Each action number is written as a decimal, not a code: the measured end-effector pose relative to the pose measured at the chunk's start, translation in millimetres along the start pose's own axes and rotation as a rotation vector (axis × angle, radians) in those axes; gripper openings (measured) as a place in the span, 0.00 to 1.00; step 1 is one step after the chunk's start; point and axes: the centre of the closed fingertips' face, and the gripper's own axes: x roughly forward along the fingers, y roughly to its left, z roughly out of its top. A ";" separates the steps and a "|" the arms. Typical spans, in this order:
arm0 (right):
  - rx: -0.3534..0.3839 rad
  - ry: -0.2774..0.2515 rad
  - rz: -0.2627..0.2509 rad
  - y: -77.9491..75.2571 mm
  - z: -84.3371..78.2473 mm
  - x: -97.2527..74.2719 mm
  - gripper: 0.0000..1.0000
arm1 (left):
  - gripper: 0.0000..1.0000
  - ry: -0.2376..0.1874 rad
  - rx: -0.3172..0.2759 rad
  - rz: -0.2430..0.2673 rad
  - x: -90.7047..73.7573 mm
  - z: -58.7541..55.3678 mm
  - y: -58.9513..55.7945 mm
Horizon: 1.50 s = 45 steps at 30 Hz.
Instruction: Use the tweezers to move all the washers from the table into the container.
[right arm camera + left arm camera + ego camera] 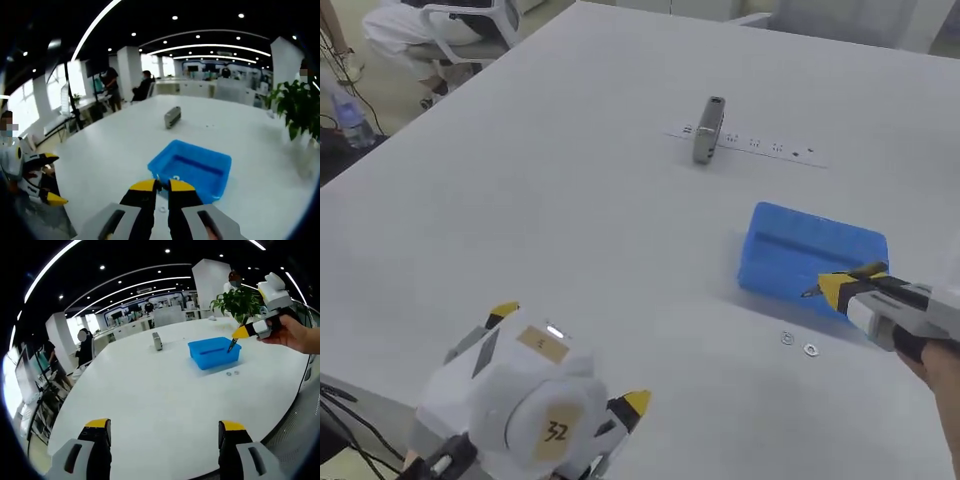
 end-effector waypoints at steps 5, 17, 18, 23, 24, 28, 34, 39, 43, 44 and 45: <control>0.001 0.004 -0.011 -2.6 -1.3 -2.1 0.05 | 0.90 -0.003 -0.004 0.000 -0.2 0.0 0.1; 0.013 0.014 -0.013 -3.8 -11.1 1.9 0.05 | 0.90 0.004 0.000 0.001 0.8 -1.4 -0.2; 0.014 0.018 -0.012 -3.7 -12.7 2.2 0.05 | 0.90 0.003 -0.002 0.002 0.8 -1.1 0.0; 0.017 0.032 -0.009 -1.8 -16.6 1.8 0.05 | 0.89 0.008 0.003 -0.003 1.1 -1.6 -1.0; 0.016 0.035 -0.009 -1.4 -17.7 1.8 0.05 | 0.89 0.007 0.004 -0.004 1.1 -1.4 -1.4; 0.015 0.036 -0.007 0.5 -18.3 1.7 0.05 | 0.90 0.003 -0.001 -0.003 0.7 -0.5 -1.1; 0.016 0.045 0.000 -1.0 -20.8 5.2 0.05 | 0.93 0.007 0.013 -0.017 1.3 -0.7 -5.1; 0.004 0.059 -0.003 -3.3 -20.8 8.4 0.05 | 0.92 0.001 -0.004 -0.006 0.6 0.1 -1.8; -0.008 0.065 0.001 -1.4 -22.8 9.1 0.05 | 0.92 0.010 0.003 -0.008 1.1 -1.4 -2.4; -0.005 0.069 0.002 -1.4 -23.7 9.3 0.05 | 0.92 0.009 0.004 -0.008 1.1 -1.2 -2.4; 0.000 0.073 0.005 -1.1 -24.8 9.9 0.05 | 0.92 0.003 0.004 -0.008 0.7 -0.1 -2.4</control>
